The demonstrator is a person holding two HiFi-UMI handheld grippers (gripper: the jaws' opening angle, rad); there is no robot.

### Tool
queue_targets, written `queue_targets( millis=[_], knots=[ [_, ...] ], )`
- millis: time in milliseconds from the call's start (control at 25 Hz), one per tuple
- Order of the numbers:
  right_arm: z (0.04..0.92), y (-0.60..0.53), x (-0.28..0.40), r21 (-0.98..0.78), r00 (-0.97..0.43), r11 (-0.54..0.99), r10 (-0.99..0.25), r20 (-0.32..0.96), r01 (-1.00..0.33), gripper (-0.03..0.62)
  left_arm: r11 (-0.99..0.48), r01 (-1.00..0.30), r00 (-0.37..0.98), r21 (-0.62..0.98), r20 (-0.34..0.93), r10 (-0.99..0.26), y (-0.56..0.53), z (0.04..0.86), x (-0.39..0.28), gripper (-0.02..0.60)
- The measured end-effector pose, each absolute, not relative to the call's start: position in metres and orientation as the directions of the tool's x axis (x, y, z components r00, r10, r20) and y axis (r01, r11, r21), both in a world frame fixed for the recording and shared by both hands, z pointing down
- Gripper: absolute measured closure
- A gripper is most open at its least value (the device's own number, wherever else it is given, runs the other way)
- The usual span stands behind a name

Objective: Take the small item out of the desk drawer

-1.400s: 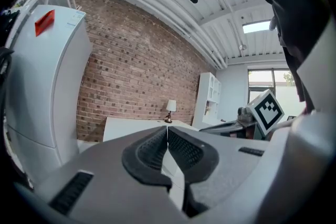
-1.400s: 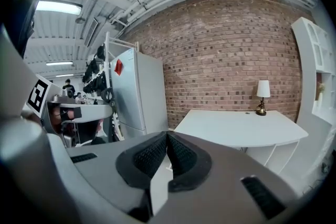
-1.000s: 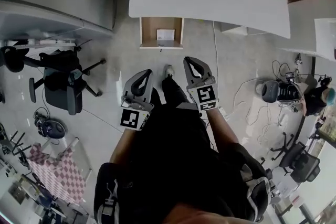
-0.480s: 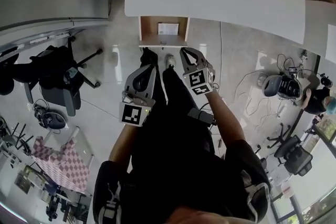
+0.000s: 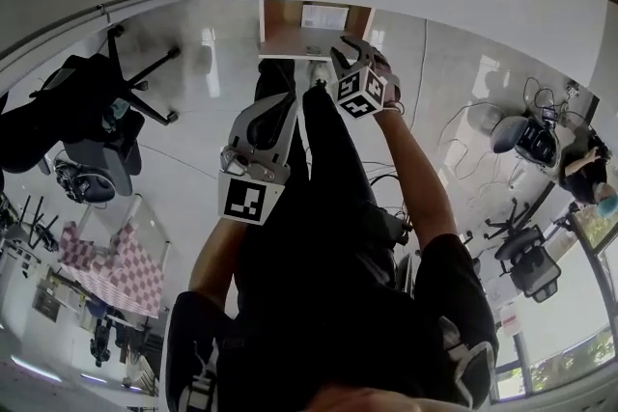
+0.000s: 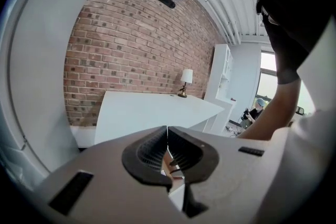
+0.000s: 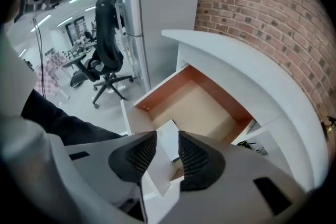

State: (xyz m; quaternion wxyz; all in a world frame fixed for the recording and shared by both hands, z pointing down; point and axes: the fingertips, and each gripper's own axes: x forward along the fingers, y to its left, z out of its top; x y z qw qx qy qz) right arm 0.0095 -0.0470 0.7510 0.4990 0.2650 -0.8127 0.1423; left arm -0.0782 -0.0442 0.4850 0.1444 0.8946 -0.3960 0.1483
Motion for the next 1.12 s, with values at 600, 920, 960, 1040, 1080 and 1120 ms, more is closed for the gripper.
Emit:
queue_targets(
  millis=[600,920,960,1040,1080,1120],
  knots=[
    [0.890,-0.072,-0.007,-0.025,-0.185,0.875,-0.075,0.980,-0.484,0.336,-0.658,-0.732,0.663,0.176,0.410,-0.626,-0.085,0.557,-0.093,0.571],
    [0.925,-0.085,-0.005,0.007,-0.123,0.873,-0.076,0.989,-0.487,0.318,-0.655,-0.729,0.666,0.198,0.425,-0.613,-0.092,0.582,-0.102,0.571],
    [0.930,-0.086,-0.004,0.009,-0.115,0.873,-0.074,0.991,-0.487,0.318,-0.654,-0.730,0.665,0.198,0.428,-0.612,-0.093,0.586,-0.103,0.571],
    [0.937,-0.089,-0.003,0.012,-0.101,0.871,-0.071,0.992,-0.492,0.317,-0.652,-0.732,0.660,0.197,0.439,-0.609,-0.094,0.594,-0.106,0.571],
    [0.940,-0.090,-0.002,0.016,-0.096,0.867,-0.073,0.993,-0.498,0.317,-0.650,-0.733,0.658,0.198,0.445,-0.607,-0.095,0.597,-0.109,0.571],
    [0.943,-0.090,-0.002,0.020,-0.091,0.864,-0.076,0.993,-0.503,0.316,-0.649,-0.734,0.657,0.200,0.451,-0.604,-0.096,0.601,-0.111,0.571]
  ],
)
